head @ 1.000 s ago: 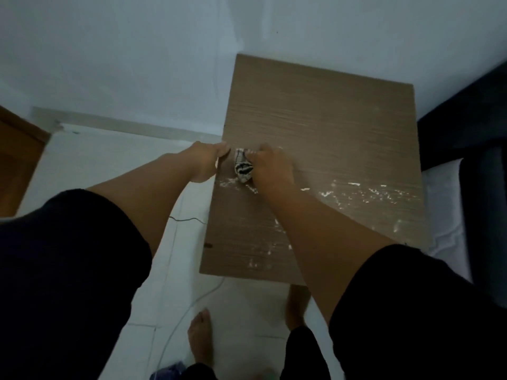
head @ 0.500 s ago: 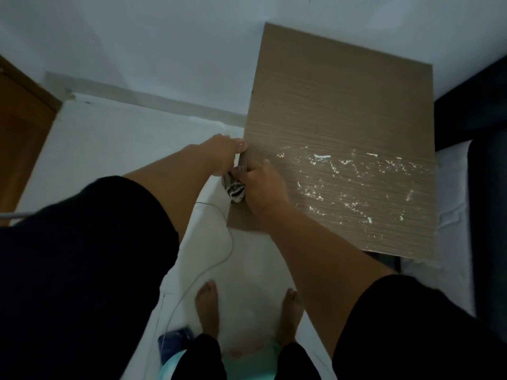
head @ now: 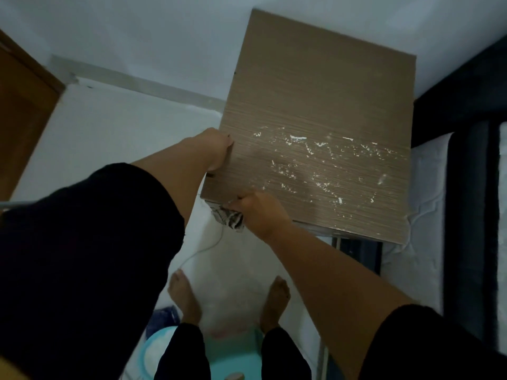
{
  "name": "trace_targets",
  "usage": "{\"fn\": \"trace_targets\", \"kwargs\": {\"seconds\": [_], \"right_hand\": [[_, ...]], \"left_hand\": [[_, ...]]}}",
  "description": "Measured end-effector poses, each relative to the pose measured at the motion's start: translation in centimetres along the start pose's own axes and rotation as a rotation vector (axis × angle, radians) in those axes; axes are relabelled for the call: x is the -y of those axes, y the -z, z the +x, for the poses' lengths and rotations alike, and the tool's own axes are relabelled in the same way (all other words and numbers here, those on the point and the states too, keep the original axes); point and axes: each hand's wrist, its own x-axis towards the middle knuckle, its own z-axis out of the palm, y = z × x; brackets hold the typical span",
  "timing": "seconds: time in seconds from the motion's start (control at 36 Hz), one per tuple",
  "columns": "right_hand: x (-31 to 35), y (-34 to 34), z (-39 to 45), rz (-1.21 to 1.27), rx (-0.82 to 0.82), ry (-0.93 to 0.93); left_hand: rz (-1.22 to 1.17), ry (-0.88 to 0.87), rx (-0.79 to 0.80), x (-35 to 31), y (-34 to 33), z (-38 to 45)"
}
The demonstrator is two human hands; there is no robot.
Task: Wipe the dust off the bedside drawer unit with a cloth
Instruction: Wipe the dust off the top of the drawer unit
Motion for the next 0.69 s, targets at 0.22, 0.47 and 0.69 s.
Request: {"fn": "trace_targets", "kwargs": {"seconds": [0.22,0.47,0.69], "right_hand": [[-6.8,5.3,3.2,-0.017,-0.257,-0.237],[-9.7,8.0,8.7,-0.046,-0.327,-0.515],[-9.1,7.1,11.8,0.163,-0.381,-0.566]], "left_hand": [[-0.131,0.031,-0.125,-0.5,0.0,1.8],[-0.073,0.008,-0.185,-0.3,-1.0,3.3],[-0.103,-0.036,-0.208,0.3,-1.1,3.2]]}}
